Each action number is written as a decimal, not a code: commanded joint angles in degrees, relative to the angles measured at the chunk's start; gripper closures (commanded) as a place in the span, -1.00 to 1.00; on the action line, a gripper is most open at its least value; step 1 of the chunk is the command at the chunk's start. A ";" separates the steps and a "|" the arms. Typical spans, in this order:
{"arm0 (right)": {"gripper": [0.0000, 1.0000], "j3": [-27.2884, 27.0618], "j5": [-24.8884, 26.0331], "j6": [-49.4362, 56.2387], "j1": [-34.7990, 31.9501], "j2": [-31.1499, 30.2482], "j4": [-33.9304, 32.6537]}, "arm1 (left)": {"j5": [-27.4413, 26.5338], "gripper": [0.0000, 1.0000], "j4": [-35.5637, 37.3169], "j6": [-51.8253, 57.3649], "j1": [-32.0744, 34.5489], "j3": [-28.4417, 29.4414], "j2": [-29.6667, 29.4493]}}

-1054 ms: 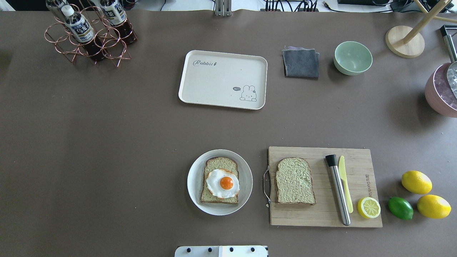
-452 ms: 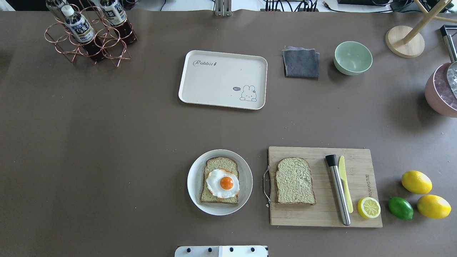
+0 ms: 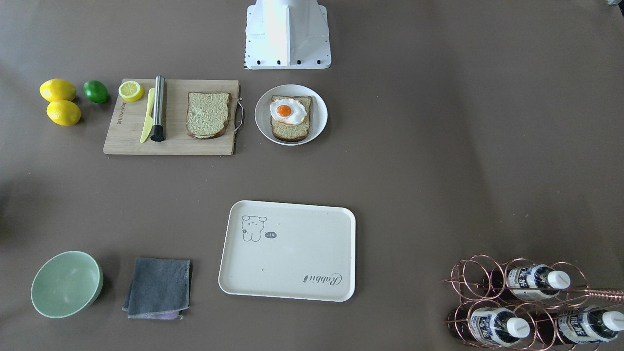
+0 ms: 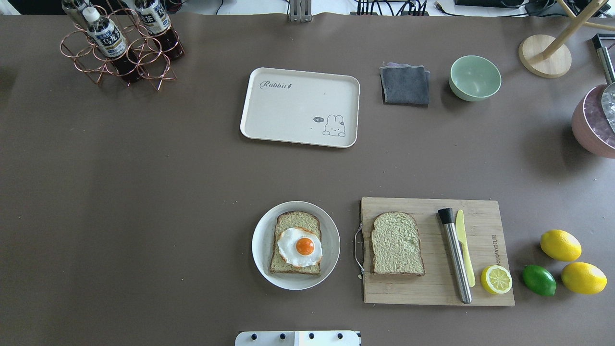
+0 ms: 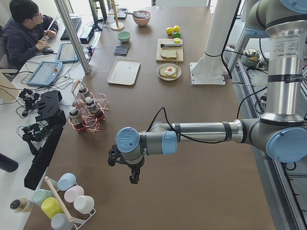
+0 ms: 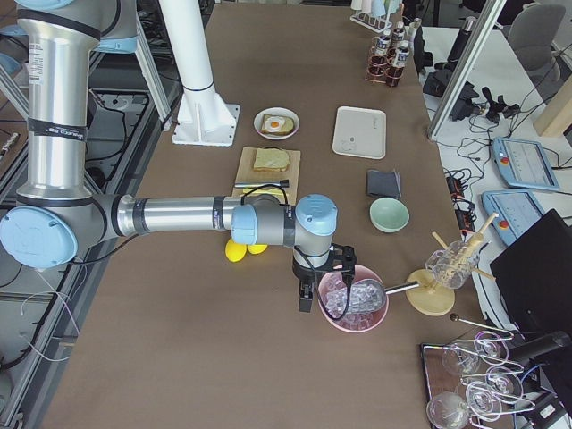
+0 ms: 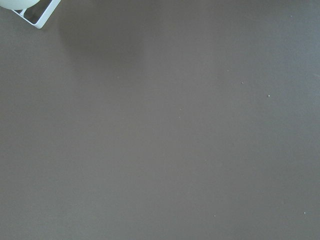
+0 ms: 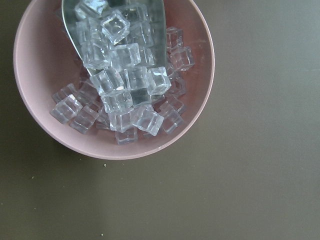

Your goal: Make sandwich and place on tray

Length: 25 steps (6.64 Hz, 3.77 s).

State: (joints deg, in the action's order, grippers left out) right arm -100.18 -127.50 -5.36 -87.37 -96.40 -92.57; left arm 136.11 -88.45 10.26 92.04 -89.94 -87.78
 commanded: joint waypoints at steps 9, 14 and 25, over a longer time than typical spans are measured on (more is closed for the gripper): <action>-1.00 -1.32 -0.03 -0.18 -0.08 0.60 0.81 | 9.44 -0.95 -11.30 -2.33 -0.02 1.88 -6.24; -1.00 -3.44 -3.12 -5.87 7.78 2.77 25.33 | 7.78 -0.96 -20.06 -14.54 -8.52 -0.22 -18.19; -1.00 -21.28 31.55 -81.00 64.99 -0.02 36.76 | -10.60 -1.00 -21.76 -62.03 -35.88 -15.62 -26.39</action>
State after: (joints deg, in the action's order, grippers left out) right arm -120.77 -103.22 -81.61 -29.96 -96.42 -56.00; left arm 125.73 -110.21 -51.70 56.37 -105.54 -114.03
